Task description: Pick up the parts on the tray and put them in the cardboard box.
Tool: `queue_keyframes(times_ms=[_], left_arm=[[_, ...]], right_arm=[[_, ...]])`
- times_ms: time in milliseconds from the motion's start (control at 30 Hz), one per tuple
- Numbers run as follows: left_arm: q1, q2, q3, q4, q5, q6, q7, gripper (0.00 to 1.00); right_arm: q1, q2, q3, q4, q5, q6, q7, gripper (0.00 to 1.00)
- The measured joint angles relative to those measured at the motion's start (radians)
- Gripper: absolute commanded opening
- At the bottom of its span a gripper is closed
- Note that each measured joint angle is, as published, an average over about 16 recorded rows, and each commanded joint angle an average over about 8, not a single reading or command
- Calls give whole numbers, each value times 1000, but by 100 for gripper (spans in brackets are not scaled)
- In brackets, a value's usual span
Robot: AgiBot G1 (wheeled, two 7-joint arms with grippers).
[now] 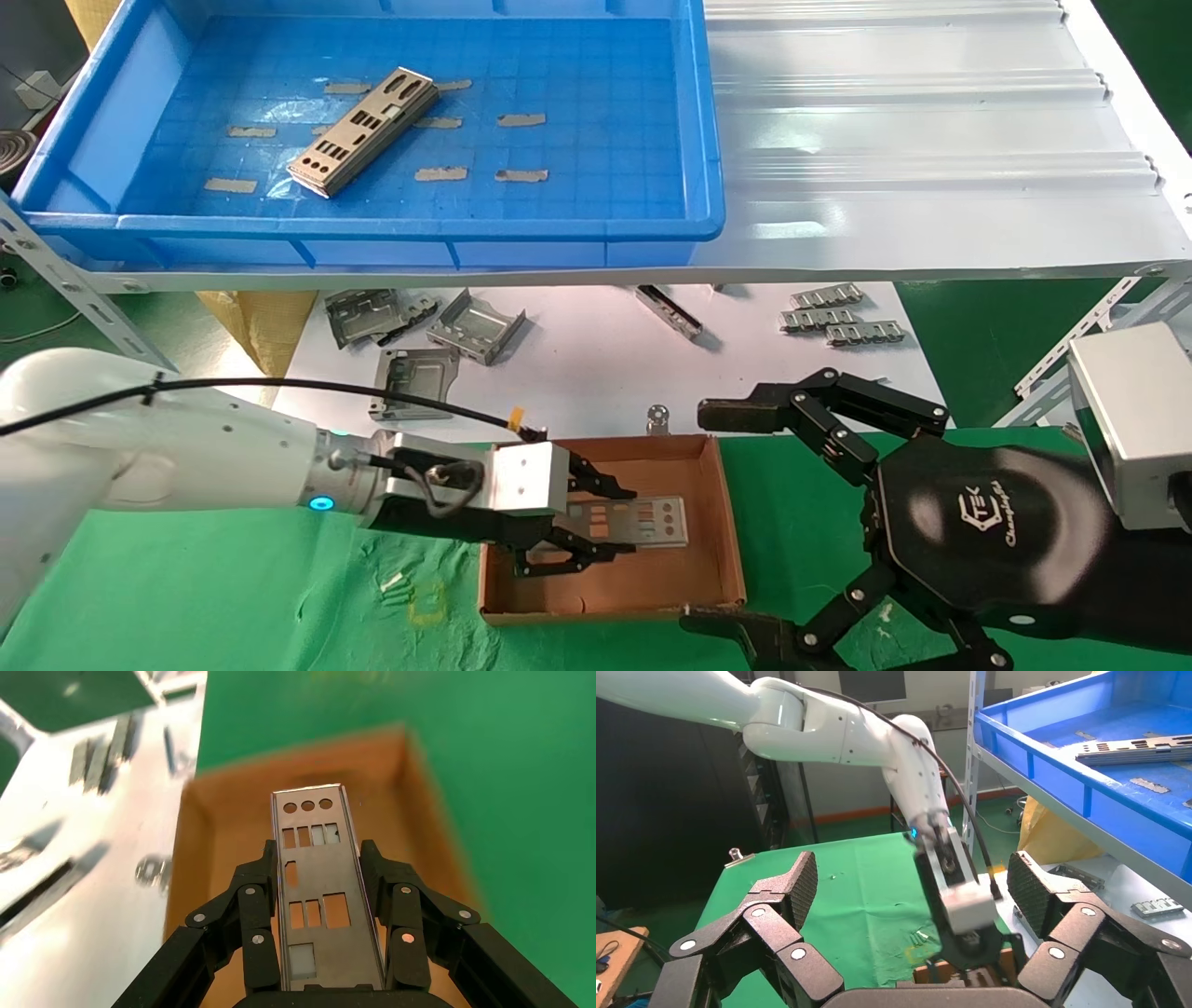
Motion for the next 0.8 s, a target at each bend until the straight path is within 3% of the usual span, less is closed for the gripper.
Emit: queue_keyframes(times_ms=[67, 267, 333, 800], left_arm=[[1, 21, 2, 35, 8, -25, 31, 11], [-5, 70, 2, 128, 16, -72, 101, 86], [-7, 82, 1, 154, 14, -80, 112, 100], [-13, 110, -9, 231, -21, -82, 146, 100]], right_arm=[[0, 0, 0, 0, 0, 0, 0, 100], [0, 0, 0, 0, 0, 0, 0, 100], [0, 0, 0, 0, 0, 0, 0, 100], [0, 0, -1, 0, 1, 0, 0, 100]])
